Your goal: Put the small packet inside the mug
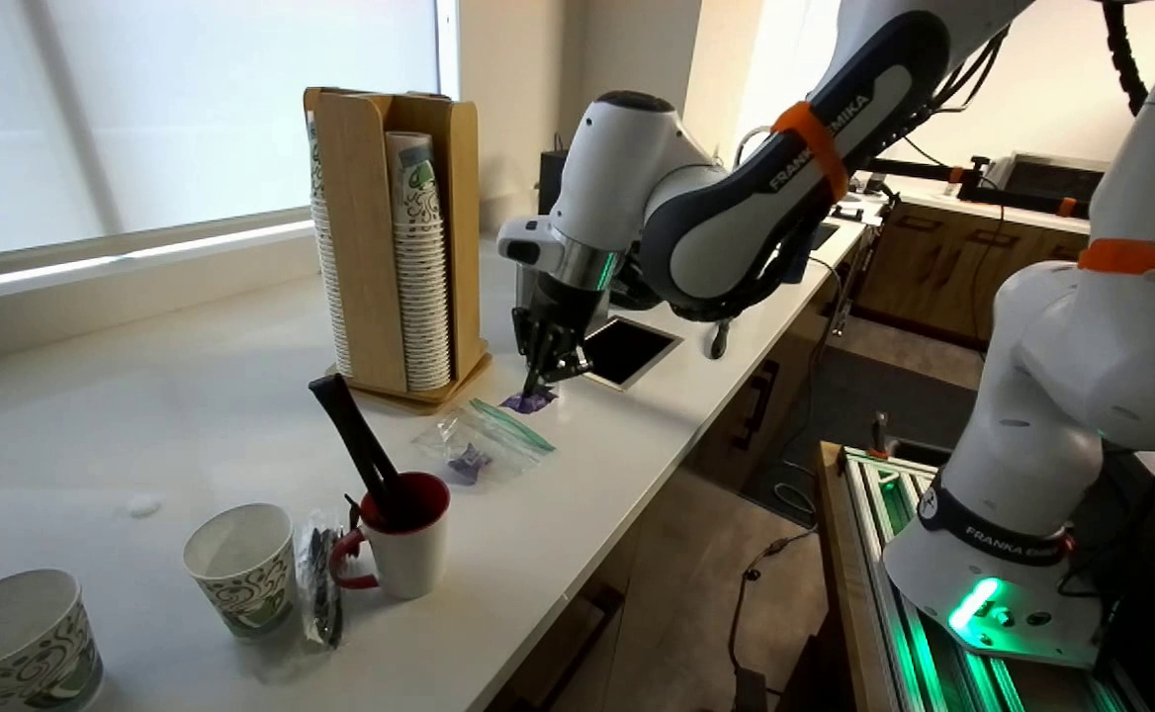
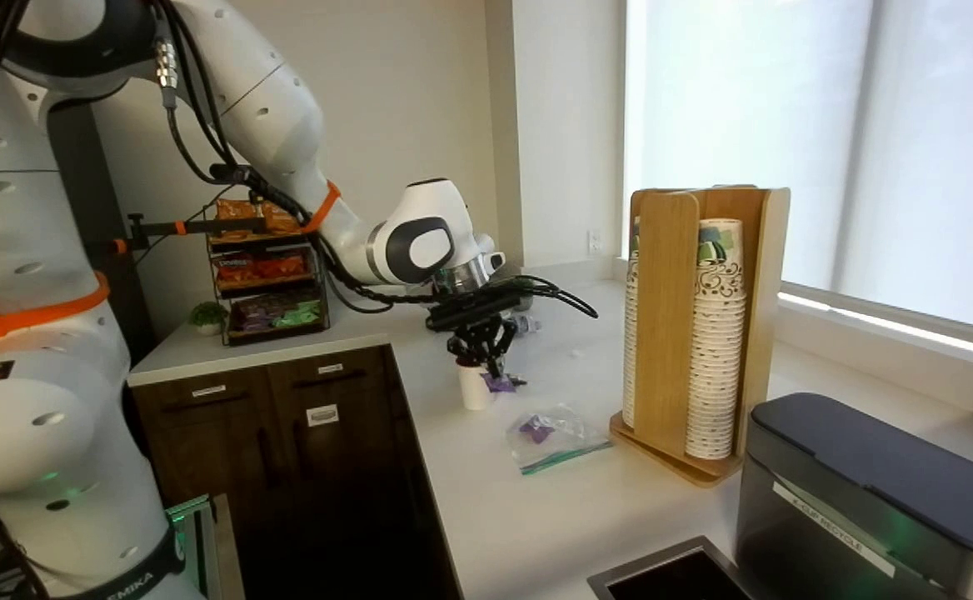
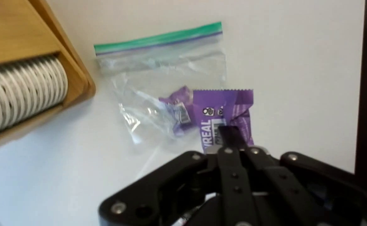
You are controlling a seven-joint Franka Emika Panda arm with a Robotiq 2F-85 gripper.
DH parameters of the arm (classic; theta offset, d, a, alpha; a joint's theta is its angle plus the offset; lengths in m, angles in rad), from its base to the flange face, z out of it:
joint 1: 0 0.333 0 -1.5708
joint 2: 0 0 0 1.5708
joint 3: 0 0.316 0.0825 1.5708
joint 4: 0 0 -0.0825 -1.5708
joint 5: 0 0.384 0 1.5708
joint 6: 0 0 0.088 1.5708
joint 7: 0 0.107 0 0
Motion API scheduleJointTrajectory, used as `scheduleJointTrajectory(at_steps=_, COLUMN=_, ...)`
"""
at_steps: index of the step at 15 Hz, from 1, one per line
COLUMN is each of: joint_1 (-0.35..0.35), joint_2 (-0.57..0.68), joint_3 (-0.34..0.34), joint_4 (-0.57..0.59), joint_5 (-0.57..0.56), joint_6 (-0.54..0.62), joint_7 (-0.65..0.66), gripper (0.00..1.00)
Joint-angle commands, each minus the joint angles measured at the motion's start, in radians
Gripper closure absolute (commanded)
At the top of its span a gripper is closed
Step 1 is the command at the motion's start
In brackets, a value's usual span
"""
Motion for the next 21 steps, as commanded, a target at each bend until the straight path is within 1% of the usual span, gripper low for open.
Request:
scheduleJointTrajectory(at_steps=1, joint_1=0.084, joint_2=0.02, joint_3=0.001, joint_4=0.051, joint_5=0.068, joint_6=-0.036, joint_7=-0.164, gripper=1.0)
scheduleJointTrajectory(at_steps=3, joint_1=0.11, joint_2=0.04, joint_3=0.006, joint_4=0.088, joint_5=0.066, joint_6=-0.058, joint_7=-0.214, gripper=1.0)
scheduleJointTrajectory(at_steps=4, joint_1=0.116, joint_2=0.048, joint_3=0.007, joint_4=0.107, joint_5=0.048, joint_6=-0.069, joint_7=-0.224, gripper=1.0)
scheduleJointTrajectory(at_steps=5, joint_1=0.122, joint_2=0.06, joint_3=0.011, joint_4=0.13, joint_5=0.055, joint_6=-0.081, joint_7=-0.257, gripper=1.0)
scheduleJointTrajectory(at_steps=7, joint_1=0.128, joint_2=0.08, joint_3=0.018, joint_4=0.169, joint_5=0.062, joint_6=-0.108, joint_7=-0.308, gripper=1.0)
scheduleJointTrajectory(at_steps=10, joint_1=0.134, joint_2=0.124, joint_3=0.036, joint_4=0.234, joint_5=0.047, joint_6=-0.151, joint_7=-0.346, gripper=1.0)
scheduleJointTrajectory(at_steps=12, joint_1=0.135, joint_2=0.155, joint_3=0.053, joint_4=0.274, joint_5=0.057, joint_6=-0.182, joint_7=-0.382, gripper=1.0)
scheduleJointTrajectory(at_steps=21, joint_1=0.143, joint_2=0.266, joint_3=0.103, joint_4=0.408, joint_5=0.017, joint_6=-0.266, joint_7=-0.488, gripper=1.0)
